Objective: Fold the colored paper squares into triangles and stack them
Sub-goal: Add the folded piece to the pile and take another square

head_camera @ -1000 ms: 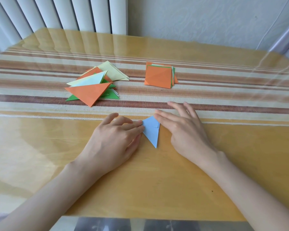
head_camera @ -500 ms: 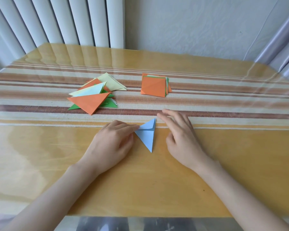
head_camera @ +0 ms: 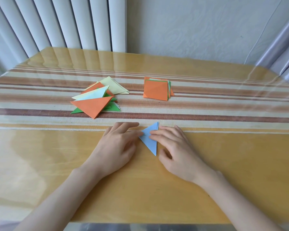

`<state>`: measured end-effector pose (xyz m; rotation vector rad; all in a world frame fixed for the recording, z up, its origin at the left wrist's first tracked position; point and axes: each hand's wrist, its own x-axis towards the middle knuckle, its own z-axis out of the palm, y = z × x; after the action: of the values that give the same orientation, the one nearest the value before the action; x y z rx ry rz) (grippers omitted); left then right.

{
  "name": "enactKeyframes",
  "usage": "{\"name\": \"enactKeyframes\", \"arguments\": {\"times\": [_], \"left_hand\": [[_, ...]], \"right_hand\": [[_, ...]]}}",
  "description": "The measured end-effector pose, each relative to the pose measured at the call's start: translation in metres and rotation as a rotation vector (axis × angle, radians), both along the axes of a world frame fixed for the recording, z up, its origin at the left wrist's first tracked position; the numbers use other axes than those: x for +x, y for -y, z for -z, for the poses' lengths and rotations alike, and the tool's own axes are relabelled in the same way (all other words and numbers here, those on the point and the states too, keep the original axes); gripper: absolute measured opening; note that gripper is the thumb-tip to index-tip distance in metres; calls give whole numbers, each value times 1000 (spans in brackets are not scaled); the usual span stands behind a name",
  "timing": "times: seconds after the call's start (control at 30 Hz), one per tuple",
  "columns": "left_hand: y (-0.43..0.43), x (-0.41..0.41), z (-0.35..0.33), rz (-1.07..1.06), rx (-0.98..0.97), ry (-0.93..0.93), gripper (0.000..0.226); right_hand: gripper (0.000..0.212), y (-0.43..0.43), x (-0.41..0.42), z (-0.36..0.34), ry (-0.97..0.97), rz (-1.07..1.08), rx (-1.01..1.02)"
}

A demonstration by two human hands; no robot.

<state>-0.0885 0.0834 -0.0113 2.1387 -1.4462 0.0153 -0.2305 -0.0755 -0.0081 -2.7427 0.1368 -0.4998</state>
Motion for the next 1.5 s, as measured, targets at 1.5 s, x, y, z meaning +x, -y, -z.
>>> {"name": "enactKeyframes", "arguments": {"times": [1.5], "left_hand": [[39, 10, -5, -209, -21, -86, 26]], "right_hand": [[25, 2, 41, 8, 85, 568, 35]]}}
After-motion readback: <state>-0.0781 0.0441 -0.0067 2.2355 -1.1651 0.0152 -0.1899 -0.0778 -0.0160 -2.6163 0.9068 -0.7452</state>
